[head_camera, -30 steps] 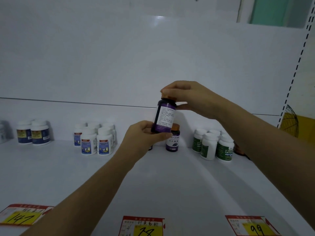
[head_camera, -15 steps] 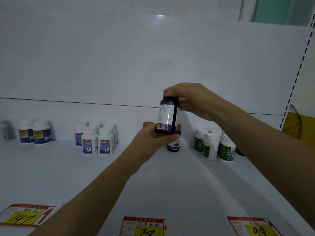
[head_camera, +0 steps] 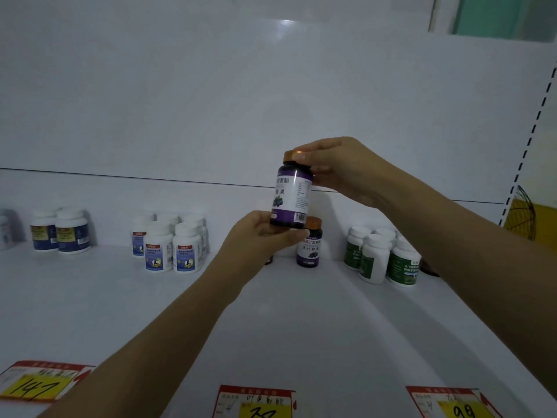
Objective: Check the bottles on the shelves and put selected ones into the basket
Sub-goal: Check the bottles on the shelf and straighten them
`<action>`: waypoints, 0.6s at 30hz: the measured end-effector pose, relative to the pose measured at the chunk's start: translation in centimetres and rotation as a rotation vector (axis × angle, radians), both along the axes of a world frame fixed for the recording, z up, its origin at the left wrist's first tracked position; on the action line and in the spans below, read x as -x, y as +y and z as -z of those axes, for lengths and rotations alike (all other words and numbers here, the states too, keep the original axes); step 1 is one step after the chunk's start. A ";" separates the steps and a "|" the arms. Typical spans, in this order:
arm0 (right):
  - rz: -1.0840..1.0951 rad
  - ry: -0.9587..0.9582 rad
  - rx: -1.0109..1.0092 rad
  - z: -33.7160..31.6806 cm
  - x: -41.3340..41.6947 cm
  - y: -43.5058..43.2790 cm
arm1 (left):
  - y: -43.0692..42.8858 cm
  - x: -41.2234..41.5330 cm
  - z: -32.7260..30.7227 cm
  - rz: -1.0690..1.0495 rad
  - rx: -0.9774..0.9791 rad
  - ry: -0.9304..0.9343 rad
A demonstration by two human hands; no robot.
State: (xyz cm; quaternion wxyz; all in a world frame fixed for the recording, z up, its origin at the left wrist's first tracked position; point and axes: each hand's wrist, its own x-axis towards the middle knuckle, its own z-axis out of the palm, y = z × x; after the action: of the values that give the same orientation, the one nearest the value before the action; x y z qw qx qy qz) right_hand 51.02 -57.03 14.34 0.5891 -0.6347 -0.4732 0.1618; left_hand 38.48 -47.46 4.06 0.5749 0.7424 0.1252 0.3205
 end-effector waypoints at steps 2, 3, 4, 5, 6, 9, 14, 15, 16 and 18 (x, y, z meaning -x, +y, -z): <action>-0.069 0.063 -0.022 0.1 -0.1 -0.1 | 0.3 0.4 -0.1 0.046 -0.007 0.001; -0.099 0.094 -0.032 0.3 -0.2 -0.1 | 0.3 0.5 0.0 0.040 -0.002 -0.012; -0.122 0.114 -0.035 0.5 -0.2 0.0 | 0.3 0.4 0.1 0.022 0.007 -0.027; -0.130 0.108 -0.024 0.7 -0.1 0.1 | 0.3 0.3 0.2 -0.002 0.015 -0.044; -0.119 0.070 0.004 0.9 0.0 0.2 | 0.2 0.2 0.4 -0.023 0.018 -0.061; -0.059 -0.055 0.071 1.3 0.2 0.6 | -0.1 -0.1 0.6 -0.035 -0.007 -0.103; -0.142 0.144 -0.048 1.1 -0.3 0.3 | 0.4 0.3 0.0 -0.002 -0.008 -0.103; -0.158 0.161 -0.067 1.1 -0.3 0.2 | 0.5 0.4 -0.2 0.040 -0.016 -0.074; -0.173 0.168 -0.086 1.2 -0.4 0.2 | 0.5 0.5 -0.4 0.080 -0.030 -0.050; -0.195 0.182 -0.117 1.5 -0.4 0.4 | 0.4 0.4 -0.5 0.121 -0.038 -0.047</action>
State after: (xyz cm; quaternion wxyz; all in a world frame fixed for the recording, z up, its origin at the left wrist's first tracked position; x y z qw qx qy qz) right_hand 51.45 -56.65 12.82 0.6471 -0.5329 -0.4859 0.2472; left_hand 38.04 -47.02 4.59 0.5817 0.7517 0.0605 0.3048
